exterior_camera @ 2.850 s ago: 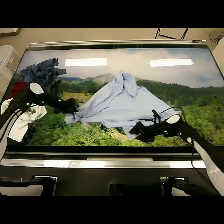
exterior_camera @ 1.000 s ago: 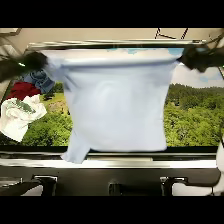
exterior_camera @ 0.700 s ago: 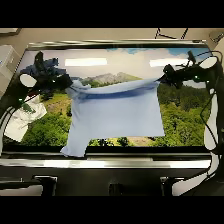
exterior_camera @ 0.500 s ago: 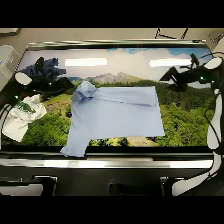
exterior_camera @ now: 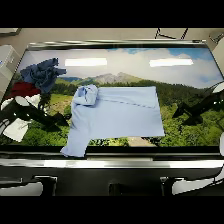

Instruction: Fold the clothes and pants, and hang the long-sleeved shirts on hangers.

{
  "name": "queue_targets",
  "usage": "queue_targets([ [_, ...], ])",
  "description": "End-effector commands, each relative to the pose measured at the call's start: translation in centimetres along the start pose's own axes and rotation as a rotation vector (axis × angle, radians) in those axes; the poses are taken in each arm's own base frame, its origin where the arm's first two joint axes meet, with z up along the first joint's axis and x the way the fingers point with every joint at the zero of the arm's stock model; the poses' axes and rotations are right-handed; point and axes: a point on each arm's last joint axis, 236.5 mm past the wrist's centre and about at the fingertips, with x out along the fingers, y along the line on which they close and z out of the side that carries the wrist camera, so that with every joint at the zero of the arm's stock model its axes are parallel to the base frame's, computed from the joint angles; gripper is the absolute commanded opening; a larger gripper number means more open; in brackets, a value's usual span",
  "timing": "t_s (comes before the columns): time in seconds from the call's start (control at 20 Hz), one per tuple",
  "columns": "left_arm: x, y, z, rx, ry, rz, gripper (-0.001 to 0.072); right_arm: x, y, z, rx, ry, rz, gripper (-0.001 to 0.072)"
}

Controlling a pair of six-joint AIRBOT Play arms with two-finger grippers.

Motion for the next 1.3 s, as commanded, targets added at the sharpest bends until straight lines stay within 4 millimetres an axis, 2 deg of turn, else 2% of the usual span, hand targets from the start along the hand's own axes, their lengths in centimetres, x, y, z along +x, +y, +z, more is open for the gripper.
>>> queue_targets([
  [0.0, 4.3, -0.9, -2.6, -0.019, 0.025, -0.082, 0.0506, 3.4, -0.9, -2.6, 0.011, 0.080, 0.026, 0.0611],
  [0.1, 5.1, -1.0, -2.5, -0.007, 0.012, -0.066, 0.0476, 4.6, -0.3, -2.6, 0.029, 0.075, 0.066, 0.0610],
  [0.15, 5.2, -1.3, -2.3, -0.001, 0.005, -0.066, 0.0345, 5.1, 0.2, -2.6, 0.032, 0.070, 0.094, 0.0610],
  [0.2, 5.3, -1.5, -2.3, 0.002, 0.001, -0.067, 0.0168, 5.7, 0.6, -2.7, 0.032, 0.071, 0.106, 0.0610],
  [0.25, 5.4, -1.6, -2.3, 0.006, 0.001, -0.070, 0.0024, 6.4, 1.0, -2.9, 0.023, 0.076, 0.100, 0.0609],
  [0.4, 4.8, -2.0, -2.2, 0.019, -0.018, -0.073, 0.0021, 8.9, 3.6, -3.6, -0.051, 0.083, 0.071, 0.0604],
  [0.45, 4.4, -2.2, -2.0, 0.028, -0.034, -0.074, 0.0021, 9.5, 4.5, -4.0, -0.073, 0.093, 0.052, 0.0565],
  [0.5, 3.9, -2.6, -1.8, 0.040, -0.059, -0.074, 0.0021, 9.9, 5.3, -4.5, -0.090, 0.103, 0.047, 0.0455],
  [0.6, 2.3, -3.6, -1.0, 0.075, -0.117, -0.079, 0.0020, 10.0, 6.6, -4.9, -0.126, 0.111, 0.045, 0.0043],
  [0.65, 1.0, -4.6, -0.3, 0.106, -0.155, -0.083, 0.0020, 9.1, 7.3, -4.5, -0.151, 0.092, 0.055, 0.0041],
  [0.7, -1.3, -6.0, 0.7, 0.159, -0.223, -0.082, 0.0019, 7.5, 8.3, -3.6, -0.195, 0.044, 0.062, 0.0041],
  [0.75, -4.5, -7.7, 1.9, 0.225, -0.312, -0.070, 0.0019, 4.4, 9.8, -2.1, -0.248, -0.058, 0.071, 0.0041],
  [0.8, -9.1, -10.1, 3.2, 0.314, -0.437, -0.050, 0.0018, 0.2, 11.7, -0.4, -0.304, -0.194, 0.083, 0.0041],
  [0.85, -14.5, -13.1, 3.8, 0.407, -0.577, -0.033, 0.0018, -5.8, 14.2, 1.1, -0.377, -0.375, 0.098, 0.0041],
  [0.9, -21.3, -17.0, 3.4, 0.505, -0.749, -0.030, 0.0019, -12.3, 17.0, 1.4, -0.452, -0.563, 0.118, 0.0041],
  [0.95, -28.2, -21.1, 1.8, 0.602, -0.923, -0.044, 0.0019, -20.1, 19.8, 0.4, -0.536, -0.789, 0.132, 0.0042],
  [1.0, -35.6, -25.4, -1.5, 0.707, -1.122, -0.066, 0.0020, -27.5, 22.0, -1.9, -0.602, -1.006, 0.143, 0.0042],
  [1.05, -41.8, -28.8, -5.6, 0.792, -1.300, -0.091, 0.0020, -34.7, 23.8, -5.8, -0.654, -1.228, 0.168, 0.0043],
  [1.1, -47.3, -31.6, -10.6, 0.859, -1.471, -0.132, 0.0020, -40.1, 24.8, -10.0, -0.689, -1.400, 0.193, 0.0043],
  [1.15, -50.9, -33.2, -15.2, 0.896, -1.592, -0.182, 0.0020, -44.2, 25.2, -14.7, -0.714, -1.546, 0.228, 0.0043],
  [1.2, -53.5, -34.3, -19.6, 0.922, -1.694, -0.242, 0.0020, -46.8, 25.2, -18.6, -0.725, -1.649, 0.263, 0.0043],
  [1.25, -55.2, -34.7, -23.0, 0.941, -1.778, -0.288, 0.0020, -48.5, 25.0, -22.2, -0.738, -1.728, 0.289, 0.0043],
])
